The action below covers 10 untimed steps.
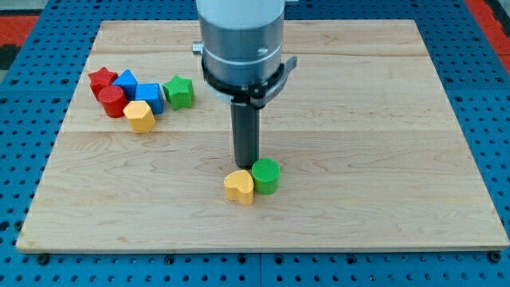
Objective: Bring the green star and blue cube at the center of board
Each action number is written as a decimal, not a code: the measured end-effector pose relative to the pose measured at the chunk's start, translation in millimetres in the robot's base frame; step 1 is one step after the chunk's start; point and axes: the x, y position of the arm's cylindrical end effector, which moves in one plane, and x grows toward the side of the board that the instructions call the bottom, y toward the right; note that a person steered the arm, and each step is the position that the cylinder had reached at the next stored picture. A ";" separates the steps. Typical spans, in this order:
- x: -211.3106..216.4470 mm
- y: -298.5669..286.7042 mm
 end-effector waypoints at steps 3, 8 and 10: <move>-40.6 -164.5; -191.4 -84.7; -222.5 -223.0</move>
